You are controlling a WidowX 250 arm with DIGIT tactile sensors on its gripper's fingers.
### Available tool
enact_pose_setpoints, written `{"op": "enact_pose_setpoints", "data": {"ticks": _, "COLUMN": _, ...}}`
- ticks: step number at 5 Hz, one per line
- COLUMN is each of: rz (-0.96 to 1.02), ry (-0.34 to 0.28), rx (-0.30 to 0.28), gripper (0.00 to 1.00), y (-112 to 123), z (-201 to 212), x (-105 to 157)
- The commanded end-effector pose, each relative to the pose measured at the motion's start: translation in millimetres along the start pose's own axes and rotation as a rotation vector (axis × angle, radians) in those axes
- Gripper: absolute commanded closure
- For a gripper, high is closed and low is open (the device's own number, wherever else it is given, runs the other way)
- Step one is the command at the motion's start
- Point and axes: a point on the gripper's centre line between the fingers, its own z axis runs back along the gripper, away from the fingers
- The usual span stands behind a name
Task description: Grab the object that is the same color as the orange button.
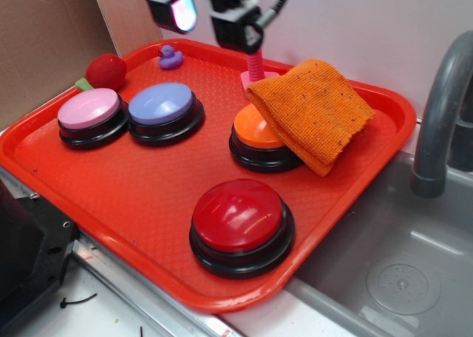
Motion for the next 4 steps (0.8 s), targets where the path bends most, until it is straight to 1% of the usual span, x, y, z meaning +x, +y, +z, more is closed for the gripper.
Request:
{"op": "enact_pose_setpoints", "data": {"ticks": 1, "rz": -0.044, "ry": -0.003, "rx": -0.013, "gripper": 0.00, "y": -26, "z": -31, "x": 40}}
{"op": "enact_pose_setpoints", "data": {"ticks": 2, "rz": -0.068, "ry": 0.026, "rx": 0.023, "gripper": 0.00, "y": -34, "z": -54, "x": 53}}
{"op": "enact_pose_setpoints", "data": {"ticks": 3, "rz": -0.096, "ry": 0.053, "rx": 0.023, "gripper": 0.00, "y": -38, "z": -70, "x": 60}}
{"op": "enact_pose_setpoints", "data": {"ticks": 4, "rz": -0.079, "ry": 0.049, "rx": 0.058, "gripper": 0.20, "y": -37, "z": -81, "x": 68}}
